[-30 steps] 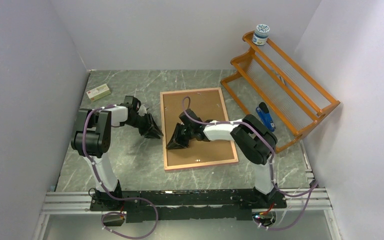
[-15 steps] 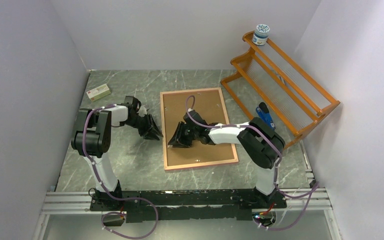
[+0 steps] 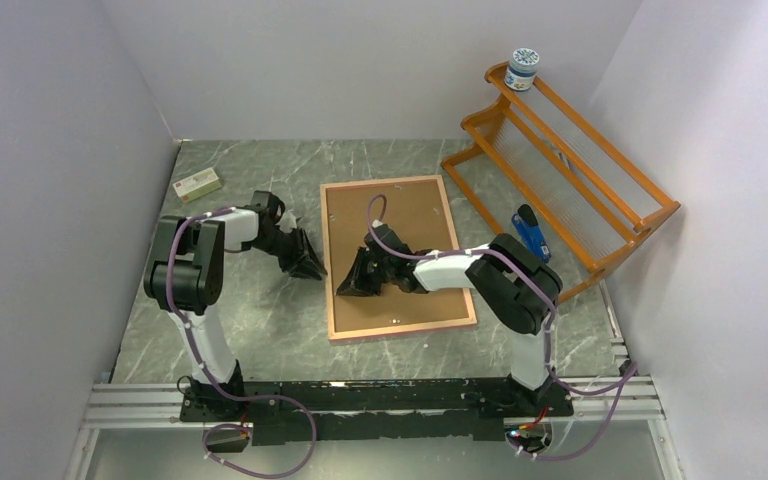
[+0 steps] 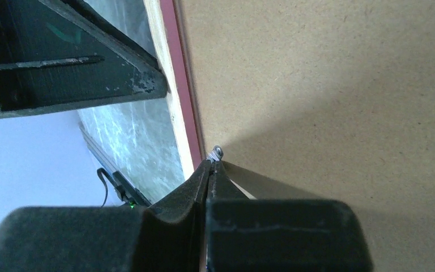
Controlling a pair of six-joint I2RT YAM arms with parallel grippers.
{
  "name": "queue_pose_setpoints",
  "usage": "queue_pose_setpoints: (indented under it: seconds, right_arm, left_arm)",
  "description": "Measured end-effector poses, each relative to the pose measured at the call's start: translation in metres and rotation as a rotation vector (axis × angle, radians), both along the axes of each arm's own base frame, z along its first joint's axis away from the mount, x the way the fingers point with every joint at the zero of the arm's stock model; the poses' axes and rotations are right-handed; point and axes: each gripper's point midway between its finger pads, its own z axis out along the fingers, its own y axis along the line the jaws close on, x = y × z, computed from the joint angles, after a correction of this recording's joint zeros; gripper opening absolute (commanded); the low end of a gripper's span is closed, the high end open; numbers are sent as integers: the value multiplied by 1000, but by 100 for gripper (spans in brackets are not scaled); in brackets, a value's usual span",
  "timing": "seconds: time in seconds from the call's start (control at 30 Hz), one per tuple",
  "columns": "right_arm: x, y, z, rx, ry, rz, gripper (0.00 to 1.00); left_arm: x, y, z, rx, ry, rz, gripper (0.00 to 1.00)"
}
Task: Put the photo into the frame
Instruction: Install the photo frame at the center of the board.
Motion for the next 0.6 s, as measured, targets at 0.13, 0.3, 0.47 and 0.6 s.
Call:
queue_pose_setpoints:
  seconds: [0.13, 0.3, 0.47, 0.6]
  right_arm:
    - [1, 4, 0, 1, -2, 6, 0]
    - [2, 7, 0, -7, -17, 6, 0]
    - [3, 9, -1, -33, -49, 5, 0]
    - [3, 9, 0, -34, -62, 12, 4]
  left_arm:
    - [-3, -6, 1, -5, 2, -23, 25]
    - [-5, -10, 1, -16, 10, -30, 20]
    - [-5, -10, 2, -18, 10, -31, 18]
    - [-5, -10, 2, -16, 13, -30, 19]
